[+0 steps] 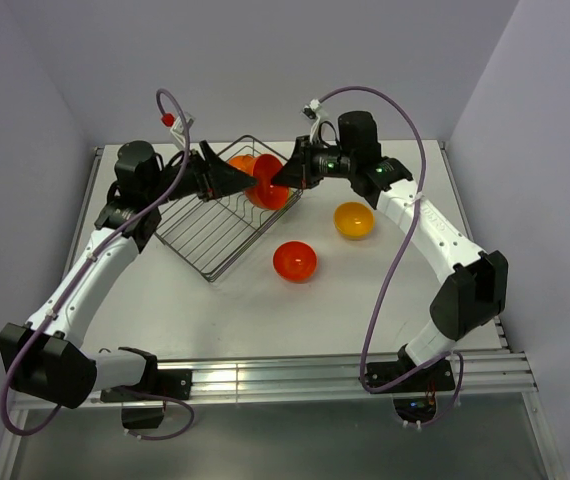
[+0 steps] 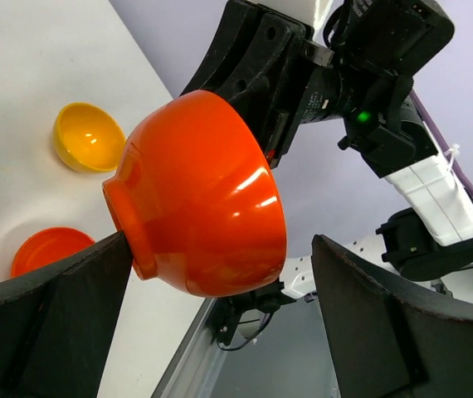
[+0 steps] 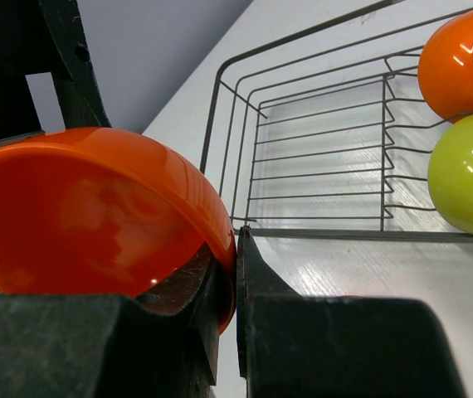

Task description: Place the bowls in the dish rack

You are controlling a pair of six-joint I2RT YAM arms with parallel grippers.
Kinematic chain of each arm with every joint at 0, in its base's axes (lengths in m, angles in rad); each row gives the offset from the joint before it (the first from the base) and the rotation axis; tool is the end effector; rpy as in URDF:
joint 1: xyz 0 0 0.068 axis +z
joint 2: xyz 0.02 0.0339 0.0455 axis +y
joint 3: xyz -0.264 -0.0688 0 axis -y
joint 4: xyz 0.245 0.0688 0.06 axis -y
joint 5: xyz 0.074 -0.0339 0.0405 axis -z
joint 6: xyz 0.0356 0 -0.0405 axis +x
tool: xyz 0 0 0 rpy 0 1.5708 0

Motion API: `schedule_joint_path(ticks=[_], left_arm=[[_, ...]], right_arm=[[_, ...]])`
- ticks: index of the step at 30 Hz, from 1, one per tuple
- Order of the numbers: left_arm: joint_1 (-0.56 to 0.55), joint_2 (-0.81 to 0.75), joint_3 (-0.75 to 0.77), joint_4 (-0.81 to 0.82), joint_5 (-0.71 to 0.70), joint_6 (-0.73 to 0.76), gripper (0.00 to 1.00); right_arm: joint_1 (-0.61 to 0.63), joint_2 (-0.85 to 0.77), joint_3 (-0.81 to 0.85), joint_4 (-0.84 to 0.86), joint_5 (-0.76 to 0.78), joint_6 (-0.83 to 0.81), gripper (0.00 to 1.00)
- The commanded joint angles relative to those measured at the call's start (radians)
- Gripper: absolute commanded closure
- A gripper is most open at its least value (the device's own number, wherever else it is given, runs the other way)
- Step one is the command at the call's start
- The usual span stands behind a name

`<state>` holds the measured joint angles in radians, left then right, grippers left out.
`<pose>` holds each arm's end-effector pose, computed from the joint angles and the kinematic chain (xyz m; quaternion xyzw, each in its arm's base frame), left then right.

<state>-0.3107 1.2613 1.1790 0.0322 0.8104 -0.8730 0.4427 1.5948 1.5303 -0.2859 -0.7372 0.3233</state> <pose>0.2655 -0.1123 0.3997 0.0762 0.7152 -0.5904 0.3663 0.3231 0.1797 0.3871 -0.2517 0.7508 0.4737 0.3855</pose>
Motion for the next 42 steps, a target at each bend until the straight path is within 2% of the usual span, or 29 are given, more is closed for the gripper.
schedule_joint_path(ticks=[1,6,14,16,21,32,38,39,41,42], left_arm=[[-0.027,-0.011,0.050,0.005,0.004,0.026,0.08],[-0.034,-0.002,0.053,-0.003,-0.019,0.029,0.07],[-0.036,0.015,0.068,-0.029,-0.028,0.051,0.18],[-0.038,0.024,0.080,-0.093,-0.025,0.068,0.14],[-0.039,0.015,0.067,-0.101,-0.031,0.069,0.09],[-0.039,0.042,0.085,-0.150,-0.025,0.072,0.08],[-0.039,0.036,0.073,-0.114,-0.020,0.063,0.28],[-0.039,0.032,0.070,-0.104,-0.020,0.062,0.35],[-0.039,0.023,0.061,-0.097,-0.028,0.062,0.43],[-0.039,0.023,0.057,-0.086,-0.030,0.063,0.52]], right_arm=[[0.025,-0.032,0.027,0.001,0.055,-0.038,1.00],[0.047,-0.041,0.024,-0.015,0.075,-0.053,1.00],[0.051,-0.042,0.022,-0.015,0.108,-0.059,1.00],[0.051,-0.050,0.021,-0.007,0.125,-0.063,1.00],[0.051,-0.052,0.022,-0.001,0.133,-0.059,1.00],[0.051,-0.067,0.001,0.016,0.153,-0.058,1.00],[0.051,-0.058,-0.004,0.008,0.136,-0.056,1.00],[0.051,-0.056,-0.005,0.007,0.134,-0.058,1.00],[0.053,-0.052,-0.006,0.001,0.127,-0.062,1.00],[0.053,-0.049,-0.002,-0.004,0.111,-0.066,1.00]])
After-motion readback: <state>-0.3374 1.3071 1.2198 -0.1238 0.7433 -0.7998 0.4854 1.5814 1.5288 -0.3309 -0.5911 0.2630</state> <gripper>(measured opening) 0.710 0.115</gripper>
